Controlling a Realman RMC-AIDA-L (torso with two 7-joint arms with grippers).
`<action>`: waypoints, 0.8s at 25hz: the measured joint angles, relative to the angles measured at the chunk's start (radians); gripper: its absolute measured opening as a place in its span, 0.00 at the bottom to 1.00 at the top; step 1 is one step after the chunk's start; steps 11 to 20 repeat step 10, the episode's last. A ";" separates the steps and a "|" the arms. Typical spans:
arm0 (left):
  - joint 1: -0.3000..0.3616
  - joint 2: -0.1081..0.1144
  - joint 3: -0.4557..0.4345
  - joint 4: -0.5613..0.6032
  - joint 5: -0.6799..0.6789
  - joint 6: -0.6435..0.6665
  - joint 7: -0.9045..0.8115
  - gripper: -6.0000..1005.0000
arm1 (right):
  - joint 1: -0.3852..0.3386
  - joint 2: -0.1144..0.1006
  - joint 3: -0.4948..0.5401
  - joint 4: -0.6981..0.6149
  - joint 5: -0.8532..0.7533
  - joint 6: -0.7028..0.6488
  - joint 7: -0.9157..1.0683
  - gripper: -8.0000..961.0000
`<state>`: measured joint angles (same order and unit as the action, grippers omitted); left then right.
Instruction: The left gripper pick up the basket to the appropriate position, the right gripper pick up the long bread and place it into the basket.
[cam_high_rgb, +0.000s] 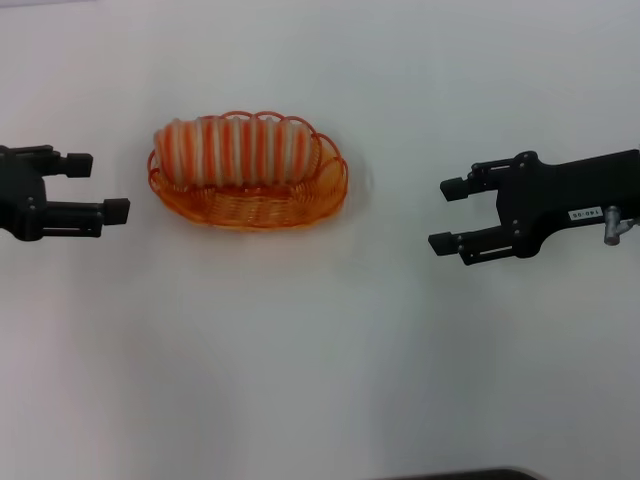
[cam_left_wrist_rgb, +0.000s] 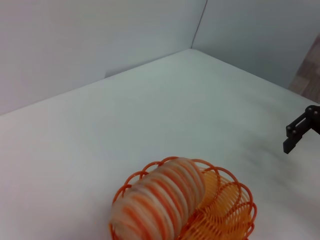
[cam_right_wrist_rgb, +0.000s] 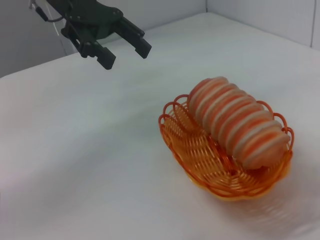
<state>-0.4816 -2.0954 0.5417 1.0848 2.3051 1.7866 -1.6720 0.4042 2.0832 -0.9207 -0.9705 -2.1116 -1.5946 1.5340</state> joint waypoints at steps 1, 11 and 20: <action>-0.001 0.000 0.004 -0.001 0.001 -0.001 0.000 0.86 | 0.000 0.000 0.000 0.000 0.000 0.000 0.000 0.81; 0.004 0.000 0.018 -0.010 0.003 -0.018 0.000 0.86 | -0.002 0.001 0.002 0.004 0.003 0.021 0.000 0.81; 0.004 0.000 0.018 -0.010 0.003 -0.018 0.000 0.86 | -0.002 0.001 0.002 0.004 0.003 0.021 0.000 0.81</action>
